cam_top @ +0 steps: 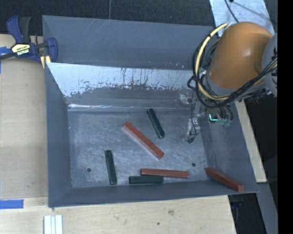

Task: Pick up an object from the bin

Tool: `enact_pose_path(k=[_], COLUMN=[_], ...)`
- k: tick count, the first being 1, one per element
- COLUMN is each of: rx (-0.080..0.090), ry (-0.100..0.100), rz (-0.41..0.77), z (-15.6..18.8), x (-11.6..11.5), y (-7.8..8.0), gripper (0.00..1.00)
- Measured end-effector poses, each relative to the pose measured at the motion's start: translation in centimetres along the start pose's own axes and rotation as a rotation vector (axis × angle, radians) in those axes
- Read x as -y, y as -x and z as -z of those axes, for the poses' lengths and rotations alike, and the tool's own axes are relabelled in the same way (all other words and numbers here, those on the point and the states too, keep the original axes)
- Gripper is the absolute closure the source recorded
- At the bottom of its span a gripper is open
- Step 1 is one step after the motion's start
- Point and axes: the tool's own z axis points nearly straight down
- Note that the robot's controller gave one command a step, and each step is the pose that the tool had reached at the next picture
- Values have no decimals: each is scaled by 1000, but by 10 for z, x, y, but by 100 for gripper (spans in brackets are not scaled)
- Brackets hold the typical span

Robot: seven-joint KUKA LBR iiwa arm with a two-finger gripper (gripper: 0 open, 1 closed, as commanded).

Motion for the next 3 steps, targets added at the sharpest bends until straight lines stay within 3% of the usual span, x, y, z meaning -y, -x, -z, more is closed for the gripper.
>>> enact_pose_path(k=[1,2,3], rx=[1,4,9], ry=[0,3,0], rz=[230,218,212], z=[-145,-142,-141], x=[-44,-142,-136], y=[13,-37,-34], gripper=[0,0,100])
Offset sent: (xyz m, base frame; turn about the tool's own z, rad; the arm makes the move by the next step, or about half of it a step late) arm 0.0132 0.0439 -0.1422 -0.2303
